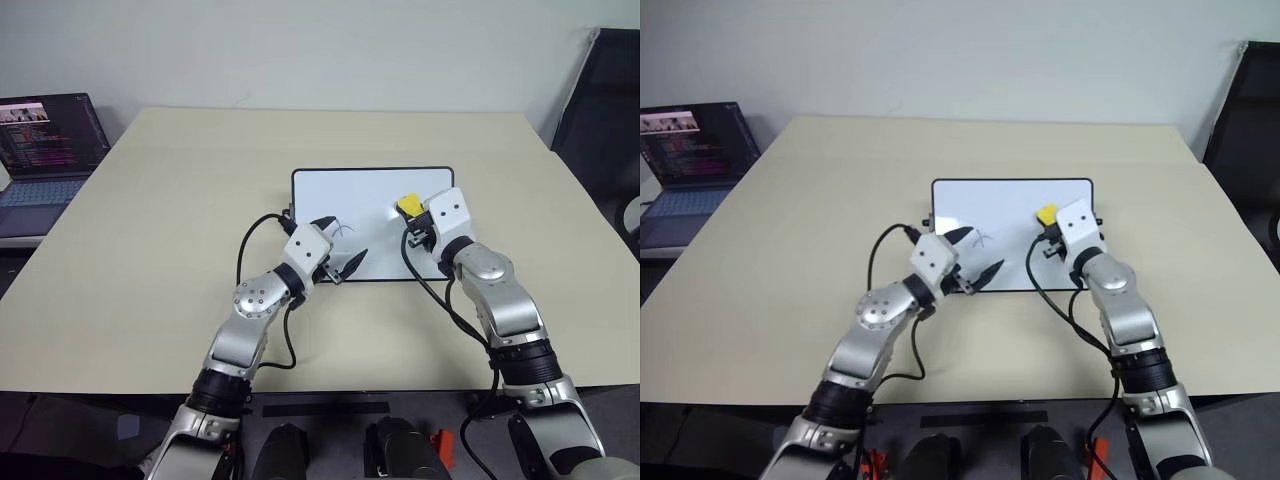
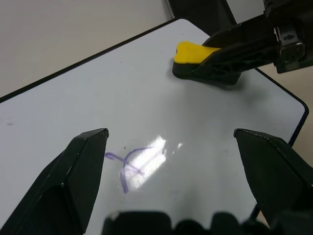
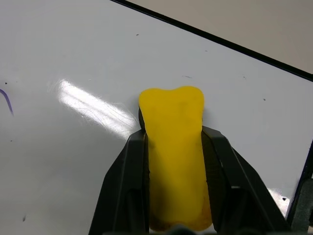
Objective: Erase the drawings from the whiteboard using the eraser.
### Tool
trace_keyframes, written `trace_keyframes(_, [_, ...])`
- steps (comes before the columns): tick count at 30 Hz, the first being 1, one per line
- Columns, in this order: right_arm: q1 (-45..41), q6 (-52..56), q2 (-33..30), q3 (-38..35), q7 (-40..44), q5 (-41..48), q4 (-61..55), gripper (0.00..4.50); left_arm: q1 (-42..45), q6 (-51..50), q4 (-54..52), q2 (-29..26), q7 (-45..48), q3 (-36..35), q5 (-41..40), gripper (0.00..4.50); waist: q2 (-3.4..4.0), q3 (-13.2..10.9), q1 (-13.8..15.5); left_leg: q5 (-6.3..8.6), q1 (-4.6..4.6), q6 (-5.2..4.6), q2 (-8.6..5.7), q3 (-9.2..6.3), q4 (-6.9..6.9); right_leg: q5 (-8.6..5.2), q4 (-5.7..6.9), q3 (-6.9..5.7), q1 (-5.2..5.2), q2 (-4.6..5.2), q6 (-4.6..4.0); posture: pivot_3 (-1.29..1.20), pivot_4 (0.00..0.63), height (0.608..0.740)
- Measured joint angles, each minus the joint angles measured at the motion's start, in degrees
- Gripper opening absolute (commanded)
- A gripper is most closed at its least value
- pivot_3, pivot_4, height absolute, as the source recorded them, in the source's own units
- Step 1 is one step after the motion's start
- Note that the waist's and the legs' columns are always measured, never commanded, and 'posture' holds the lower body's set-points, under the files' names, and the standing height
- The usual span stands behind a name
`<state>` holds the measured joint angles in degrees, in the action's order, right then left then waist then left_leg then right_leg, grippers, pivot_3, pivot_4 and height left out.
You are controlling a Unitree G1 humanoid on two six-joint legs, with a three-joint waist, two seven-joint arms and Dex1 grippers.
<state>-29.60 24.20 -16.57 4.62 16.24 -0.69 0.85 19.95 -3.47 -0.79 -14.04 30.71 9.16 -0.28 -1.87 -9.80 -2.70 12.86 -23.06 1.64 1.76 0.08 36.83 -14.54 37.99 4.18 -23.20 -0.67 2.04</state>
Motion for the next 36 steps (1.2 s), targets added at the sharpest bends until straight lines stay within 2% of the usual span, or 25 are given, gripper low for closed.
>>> trace_keyframes(6, [3.0,-1.1,3.3,-1.6,2.6,5.3,-3.5,1.09,-8.2,-3.2,-8.2,-1.5,-1.5,-0.8,-0.1,4.50,0.04,0.0,-0.2,0.00,-0.05,0.00,0.05,0.01,-0.19,-0.04,-0.05,0.02,-0.12,0.00,-0.05,0.00,0.150,0.740])
trace_keyframes(14, [4.2,-9.5,3.2,2.2,6.5,4.9,-5.6,1.09,-18.4,-7.5,-14.7,1.2,-7.7,-2.9,-0.8,4.50,0.02,-0.1,-0.4,0.00,0.01,0.00,0.11,-0.01,-0.25,-0.08,-0.04,-0.02,-0.12,0.00,-0.12,0.00,0.150,0.740])
trace_keyframes(19, [0.1,-13.0,5.1,4.6,5.2,1.5,3.6,1.09,-19.0,-8.3,-14.7,2.3,-10.3,-5.6,-1.9,4.50,0.02,-0.1,-0.5,0.00,0.03,0.00,0.07,0.04,-0.22,-0.08,-0.02,-0.01,-0.11,-0.01,-0.14,0.00,0.150,0.740])
trace_keyframes(27, [-9.2,-18.2,9.1,8.7,2.2,-5.1,17.1,1.09,-18.5,-8.6,-14.5,2.6,-10.4,-5.7,-2.6,4.50,0.00,-0.1,-0.4,0.01,0.02,0.00,0.06,0.02,-0.54,-0.13,-0.12,-0.04,-0.17,0.00,-0.22,0.00,0.150,0.740])
trace_keyframes(32, [-9.8,-20.1,8.5,11.4,4.9,-7.3,19.4,1.09,-18.4,-8.7,-14.5,2.4,-10.3,-5.5,-2.7,4.50,-0.02,-0.1,-0.4,0.01,0.09,0.00,0.06,0.04,-0.62,-0.14,-0.13,-0.03,-0.15,0.05,-0.21,0.00,0.150,0.740])
trace_keyframes(36, [-7.0,-20.0,8.2,13.8,8.5,-7.3,17.8,1.09,-18.0,-8.9,-14.5,2.3,-10.2,-5.5,-2.7,4.50,-0.02,-0.1,-0.5,0.00,0.18,0.00,0.08,0.02,-0.61,-0.15,-0.05,-0.03,-0.12,0.00,-0.22,0.00,0.150,0.740])
